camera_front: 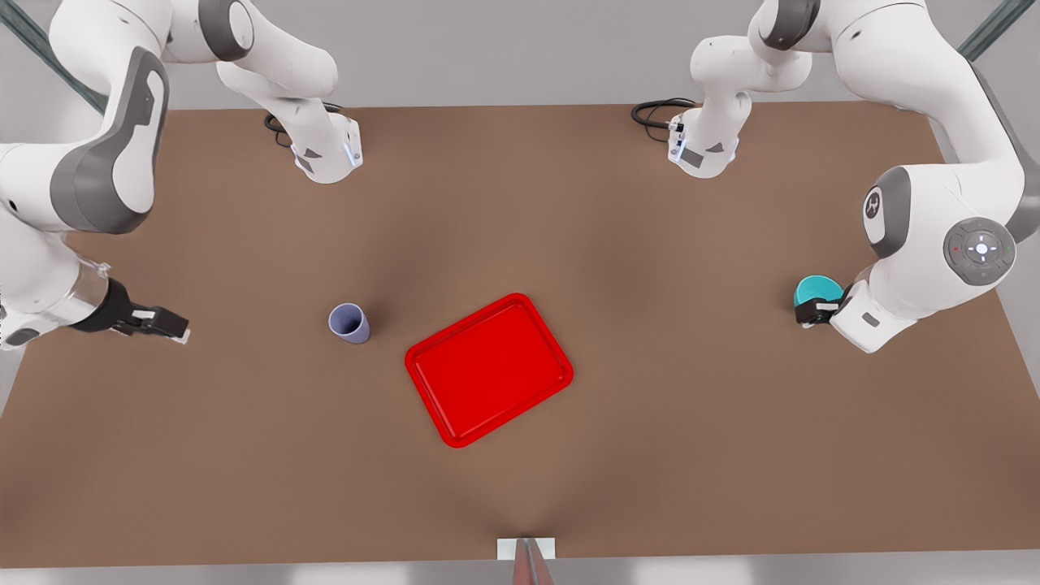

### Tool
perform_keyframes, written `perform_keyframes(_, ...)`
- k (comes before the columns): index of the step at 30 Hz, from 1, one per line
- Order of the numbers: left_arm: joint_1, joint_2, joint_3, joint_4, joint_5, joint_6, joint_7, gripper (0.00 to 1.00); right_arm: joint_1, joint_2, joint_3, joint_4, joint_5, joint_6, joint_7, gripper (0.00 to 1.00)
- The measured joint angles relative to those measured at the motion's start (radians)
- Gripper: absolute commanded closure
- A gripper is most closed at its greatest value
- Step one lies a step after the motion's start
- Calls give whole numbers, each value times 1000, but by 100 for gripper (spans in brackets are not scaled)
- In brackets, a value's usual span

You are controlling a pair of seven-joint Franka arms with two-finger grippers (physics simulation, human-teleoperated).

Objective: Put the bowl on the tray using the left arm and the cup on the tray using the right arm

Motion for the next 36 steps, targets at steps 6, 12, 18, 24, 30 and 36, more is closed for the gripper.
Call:
perform_keyframes(6, 10, -10, 164, -182, -70, 79, 191, 0, 10, 9, 6, -5, 1, 1, -6, 0)
perform_keyframes(12, 7, -37, 414, -579, -245, 342, 685, 0, 35, 9, 6, -31, 3, 8, -11, 0)
perform_keyframes(18, 20, 74, 522, -647, -357, 452, 890, 0, 47, -114, 5, -221, 4, 127, 2, 0)
perform_keyframes(24, 45, 191, 523, -647, -454, 499, 954, 0, 52, -114, 4, -230, 14, 111, 1, 0)
perform_keyframes(30, 55, 248, 524, -644, -515, 514, 982, 32, 84, -109, -15, -232, 3, 110, 3, 0)
perform_keyframes(36, 55, 280, 522, -637, -546, 514, 982, 69, 76, -66, -15, -206, 5, 123, -9, 0)
